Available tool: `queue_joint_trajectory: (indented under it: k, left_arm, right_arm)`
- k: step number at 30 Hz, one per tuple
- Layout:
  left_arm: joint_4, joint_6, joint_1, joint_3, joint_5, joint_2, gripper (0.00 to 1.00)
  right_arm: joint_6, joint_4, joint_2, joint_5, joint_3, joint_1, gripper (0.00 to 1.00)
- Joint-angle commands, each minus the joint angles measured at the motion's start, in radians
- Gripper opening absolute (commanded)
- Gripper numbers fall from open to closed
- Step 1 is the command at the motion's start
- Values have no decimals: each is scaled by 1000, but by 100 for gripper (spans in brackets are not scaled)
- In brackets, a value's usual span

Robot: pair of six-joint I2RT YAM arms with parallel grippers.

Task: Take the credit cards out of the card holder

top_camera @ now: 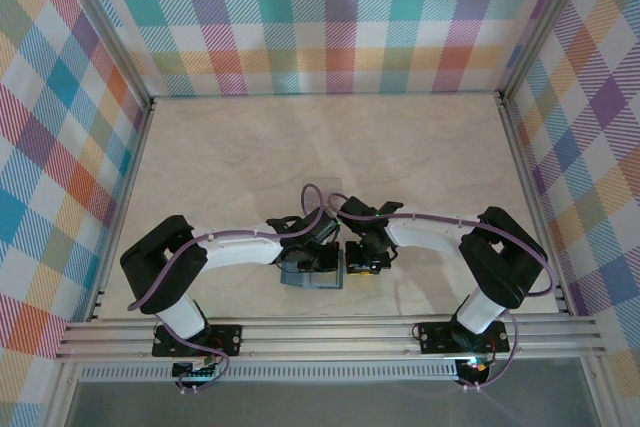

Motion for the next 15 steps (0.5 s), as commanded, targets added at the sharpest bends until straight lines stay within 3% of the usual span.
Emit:
queue_joint_trajectory:
  k: [1,9,15]
  left_arm:
    - [-115,25,-15,-12,-56,0,7]
    - [-242,73,-17,17,-148,-49,12]
    - [-312,100,-28,53,-196,-29,29]
  right_arm:
    - [-14,-37,34,44,-3,7,28]
    - [-12,-39,37,44,4,7,29]
    - [-17,-54,40,47,22,7,29]
